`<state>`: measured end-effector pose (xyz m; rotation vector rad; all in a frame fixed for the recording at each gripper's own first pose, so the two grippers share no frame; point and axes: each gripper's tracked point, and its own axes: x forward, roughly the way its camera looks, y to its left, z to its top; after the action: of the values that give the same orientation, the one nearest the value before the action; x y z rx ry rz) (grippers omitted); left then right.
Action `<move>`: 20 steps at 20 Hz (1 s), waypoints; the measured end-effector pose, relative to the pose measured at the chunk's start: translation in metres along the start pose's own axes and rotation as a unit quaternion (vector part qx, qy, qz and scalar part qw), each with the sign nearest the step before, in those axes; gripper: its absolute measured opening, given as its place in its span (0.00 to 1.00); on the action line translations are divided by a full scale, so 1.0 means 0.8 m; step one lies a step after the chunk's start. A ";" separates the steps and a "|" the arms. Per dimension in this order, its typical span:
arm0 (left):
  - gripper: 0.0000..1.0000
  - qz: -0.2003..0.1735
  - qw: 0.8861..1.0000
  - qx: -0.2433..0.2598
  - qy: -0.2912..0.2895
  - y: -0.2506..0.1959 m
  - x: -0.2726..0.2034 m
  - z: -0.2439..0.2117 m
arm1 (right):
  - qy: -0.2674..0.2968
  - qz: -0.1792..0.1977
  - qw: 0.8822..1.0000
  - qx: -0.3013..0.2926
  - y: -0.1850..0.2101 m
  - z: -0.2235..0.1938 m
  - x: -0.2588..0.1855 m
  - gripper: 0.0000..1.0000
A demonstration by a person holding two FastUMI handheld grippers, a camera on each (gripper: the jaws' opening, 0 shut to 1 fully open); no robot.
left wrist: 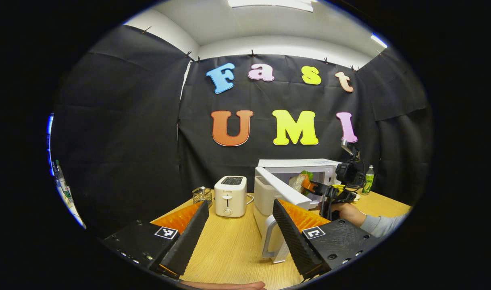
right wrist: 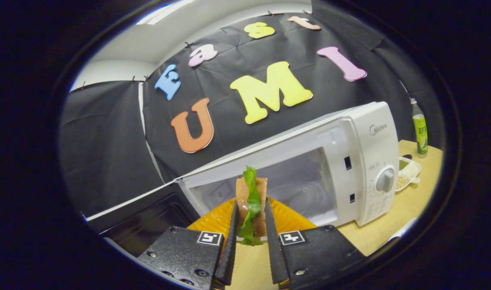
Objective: Open the microwave oven with the left hand, put the food in, and close the microwave oven.
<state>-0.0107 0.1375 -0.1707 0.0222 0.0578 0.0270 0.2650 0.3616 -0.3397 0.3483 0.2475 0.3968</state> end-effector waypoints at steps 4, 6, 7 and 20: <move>0.96 0.006 1.000 0.006 0.004 0.005 0.002 -0.002 | -0.025 -0.012 1.000 0.007 0.000 -0.012 0.050 0.39; 0.96 0.002 1.000 -0.001 0.011 0.001 0.005 -0.006 | -0.028 -0.024 0.999 0.027 -0.009 -0.016 0.071 0.39; 0.96 0.006 1.000 0.002 0.011 0.004 0.004 -0.006 | -0.032 -0.032 0.998 0.040 -0.015 -0.015 0.079 0.39; 0.96 0.026 0.999 0.008 0.035 0.023 0.023 -0.037 | -0.038 -0.098 0.992 -0.066 -0.073 -0.038 0.111 0.39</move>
<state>0.0053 0.1573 -0.2010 0.0387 0.1279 0.0797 0.3549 0.3565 -0.4042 0.2060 0.1789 0.2040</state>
